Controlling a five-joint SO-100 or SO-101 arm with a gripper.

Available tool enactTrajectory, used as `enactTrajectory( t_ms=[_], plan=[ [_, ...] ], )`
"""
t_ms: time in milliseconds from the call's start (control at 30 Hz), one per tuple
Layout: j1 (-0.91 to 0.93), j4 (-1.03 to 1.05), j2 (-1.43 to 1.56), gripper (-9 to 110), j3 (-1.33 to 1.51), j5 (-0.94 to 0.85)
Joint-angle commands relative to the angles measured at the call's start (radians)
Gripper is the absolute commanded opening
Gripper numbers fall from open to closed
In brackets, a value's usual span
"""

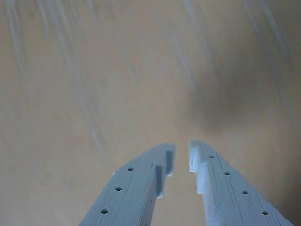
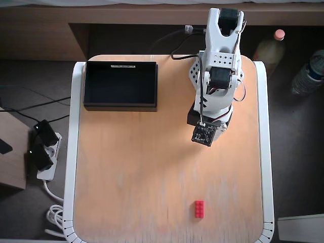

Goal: Grasp a lego block and put it in the bin.

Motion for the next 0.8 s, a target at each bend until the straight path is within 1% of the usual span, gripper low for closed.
enactTrajectory(
  t_ms=[0,133,267,433,500,633,767],
  plan=[
    [-0.035,0.011,0.087,0,0.156,0.008],
    [-0.037,0.009,0.087,0,0.156,0.071],
    [-0.031,0.009,0.084,0,0.156,0.179],
    [-0.021,0.002,0.066,0,0.156,0.253],
    [-0.011,-0.043,0.031,0,0.155,0.284],
    [0.006,-0.198,-0.064,0,0.150,0.307],
    [0.018,-0.256,-0.138,0,0.081,0.334]
  ],
)
